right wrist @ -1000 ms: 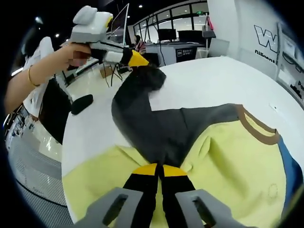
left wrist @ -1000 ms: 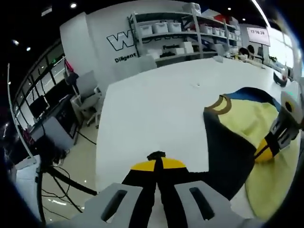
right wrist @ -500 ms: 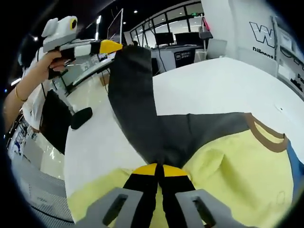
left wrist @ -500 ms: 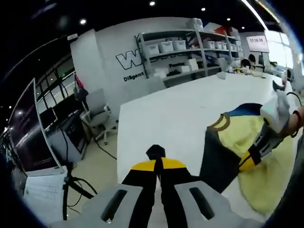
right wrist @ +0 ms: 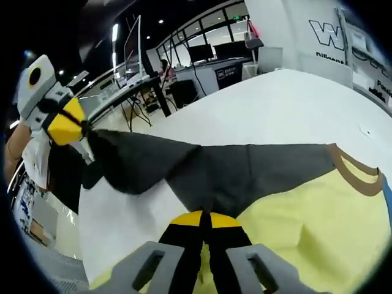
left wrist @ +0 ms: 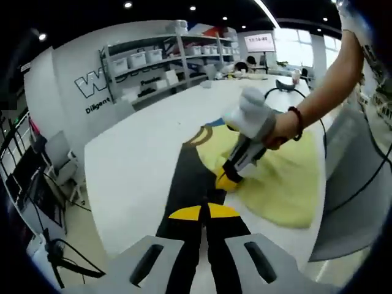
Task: Fold the garment on the visible template until the final outline fits inside the template.
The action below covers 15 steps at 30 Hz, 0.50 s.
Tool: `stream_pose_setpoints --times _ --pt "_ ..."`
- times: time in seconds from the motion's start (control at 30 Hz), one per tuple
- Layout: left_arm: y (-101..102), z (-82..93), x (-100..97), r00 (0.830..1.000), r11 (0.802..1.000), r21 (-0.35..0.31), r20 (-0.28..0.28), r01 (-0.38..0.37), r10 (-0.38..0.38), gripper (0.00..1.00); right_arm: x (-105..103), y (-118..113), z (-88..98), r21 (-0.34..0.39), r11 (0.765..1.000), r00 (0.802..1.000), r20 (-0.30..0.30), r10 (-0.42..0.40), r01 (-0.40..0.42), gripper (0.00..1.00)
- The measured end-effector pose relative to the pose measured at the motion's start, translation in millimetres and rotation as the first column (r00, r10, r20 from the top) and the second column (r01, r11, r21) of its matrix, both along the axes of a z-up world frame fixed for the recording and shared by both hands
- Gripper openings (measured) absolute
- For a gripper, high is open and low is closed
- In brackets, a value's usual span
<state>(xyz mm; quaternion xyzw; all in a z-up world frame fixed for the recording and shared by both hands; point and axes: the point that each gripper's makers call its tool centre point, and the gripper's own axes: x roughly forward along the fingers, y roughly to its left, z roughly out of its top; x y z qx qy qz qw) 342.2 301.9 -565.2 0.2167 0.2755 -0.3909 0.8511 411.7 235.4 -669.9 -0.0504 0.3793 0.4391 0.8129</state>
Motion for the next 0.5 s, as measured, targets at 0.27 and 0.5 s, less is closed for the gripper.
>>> stream_pose_setpoints --times 0.27,0.5 --pt "7.2 -40.8 -53.7 0.951 0.976 0.103 -0.265 0.194 -0.161 0.03 3.6 -0.9 -0.3 0.012 0.999 0.999 -0.021 -0.039 0.039 0.00" --pt "63.3 -71.9 -51.5 0.933 0.910 0.357 -0.351 0.209 -0.077 0.03 2.8 0.0 -0.6 0.003 1.000 0.999 -0.020 -0.029 0.029 0.00"
